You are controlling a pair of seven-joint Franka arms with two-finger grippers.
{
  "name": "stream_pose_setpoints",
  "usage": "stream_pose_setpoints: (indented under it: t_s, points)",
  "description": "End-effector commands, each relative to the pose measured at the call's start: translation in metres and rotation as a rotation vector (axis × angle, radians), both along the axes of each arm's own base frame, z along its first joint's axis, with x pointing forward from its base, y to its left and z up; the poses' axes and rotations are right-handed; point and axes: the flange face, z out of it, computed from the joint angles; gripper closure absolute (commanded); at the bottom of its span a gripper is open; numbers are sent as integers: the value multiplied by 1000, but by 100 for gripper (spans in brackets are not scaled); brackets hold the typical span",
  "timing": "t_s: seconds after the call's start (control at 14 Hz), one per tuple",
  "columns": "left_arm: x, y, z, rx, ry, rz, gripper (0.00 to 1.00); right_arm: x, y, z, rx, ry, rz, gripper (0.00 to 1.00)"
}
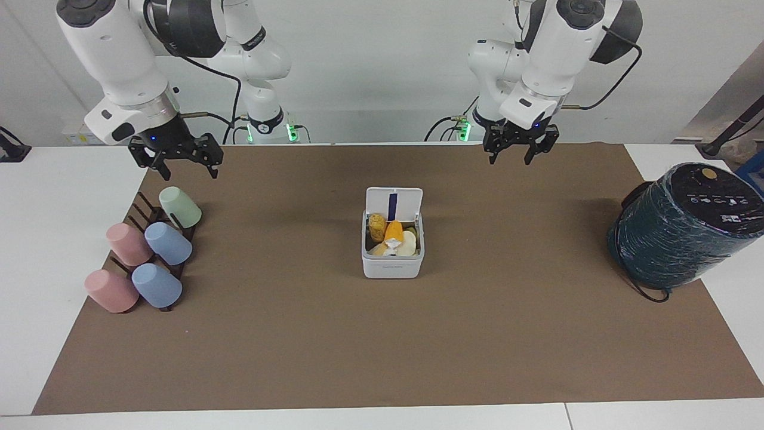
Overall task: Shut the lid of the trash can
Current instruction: 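Move the left gripper forward toward the white trash can, then bring the left gripper over the trash can's open top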
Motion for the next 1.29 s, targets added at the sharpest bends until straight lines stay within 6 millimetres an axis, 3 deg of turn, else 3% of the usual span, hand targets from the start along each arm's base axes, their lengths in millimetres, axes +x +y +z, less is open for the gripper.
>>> stream_pose_setpoints:
  t_s: [0.0, 0.21, 0.43, 0.57, 0.79, 0.93, 1.21]
  points:
    - [-21, -30, -6, -39, -21, 45, 56, -5, 0, 1, 2, 7, 14, 0]
    - [-42, -77, -23, -91, -3, 91, 74, -5, 0, 1, 2, 7, 14, 0]
    - [-68, -131, -31, -144, -29, 161, 79, -5, 0, 1, 2, 7, 14, 0]
    - [-78, -157, -33, -173, -55, 178, 80, -5, 0, 1, 2, 7, 14, 0]
    - [-67, -174, -54, -197, -91, 184, 85, -5, 0, 1, 2, 7, 14, 0]
    - [-64, -197, -74, -213, -118, 164, 91, -5, 0, 1, 2, 7, 14, 0]
    - [-43, -202, -83, -262, -187, 185, 97, -5, 0, 1, 2, 7, 14, 0]
